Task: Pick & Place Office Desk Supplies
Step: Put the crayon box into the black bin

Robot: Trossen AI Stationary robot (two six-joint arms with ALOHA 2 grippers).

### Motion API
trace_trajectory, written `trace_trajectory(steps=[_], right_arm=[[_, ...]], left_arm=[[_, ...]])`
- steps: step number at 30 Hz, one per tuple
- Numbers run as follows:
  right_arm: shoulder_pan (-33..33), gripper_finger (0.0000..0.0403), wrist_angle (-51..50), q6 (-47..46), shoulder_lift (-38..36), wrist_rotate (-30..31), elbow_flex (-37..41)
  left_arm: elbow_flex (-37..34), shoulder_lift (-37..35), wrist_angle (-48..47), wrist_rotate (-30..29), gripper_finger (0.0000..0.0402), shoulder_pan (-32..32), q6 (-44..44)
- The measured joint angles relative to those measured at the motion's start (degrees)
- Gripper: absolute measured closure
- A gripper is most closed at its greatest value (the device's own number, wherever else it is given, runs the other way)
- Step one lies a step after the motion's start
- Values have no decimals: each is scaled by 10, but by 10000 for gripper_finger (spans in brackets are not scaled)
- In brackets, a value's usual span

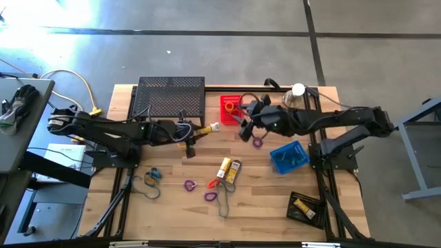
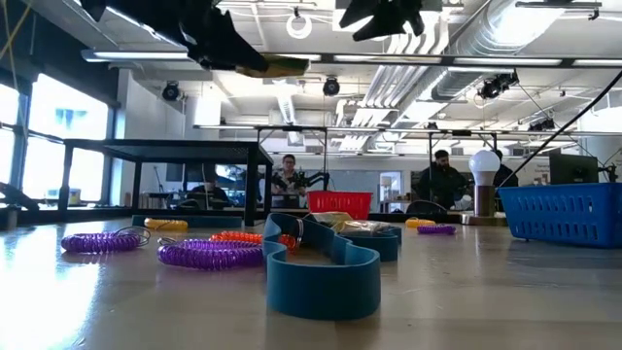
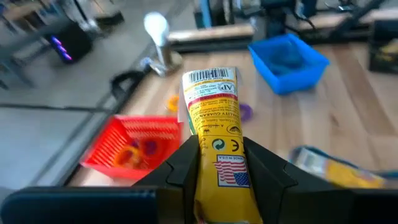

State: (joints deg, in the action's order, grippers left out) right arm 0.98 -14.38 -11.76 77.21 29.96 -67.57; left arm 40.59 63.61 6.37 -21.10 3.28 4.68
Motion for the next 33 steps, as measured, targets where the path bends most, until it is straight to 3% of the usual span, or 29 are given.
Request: trace_trajectory(steps=[14, 18, 26, 33], right_arm=[[-30, 183, 96, -62, -20, -6, 0], [-34, 183, 142, -130, -38, -34, 0], [-32, 183, 177, -292, -38, -141, 0], [-25, 183, 180, -493, -16, -220, 0]], left_arm=[[0, -25, -22, -15, 306, 18, -19], [1, -67, -24, -38, 306, 30, -34], [1, -148, -114, -43, 306, 33, -35], [1, -174, -149, -43, 306, 62, 15]])
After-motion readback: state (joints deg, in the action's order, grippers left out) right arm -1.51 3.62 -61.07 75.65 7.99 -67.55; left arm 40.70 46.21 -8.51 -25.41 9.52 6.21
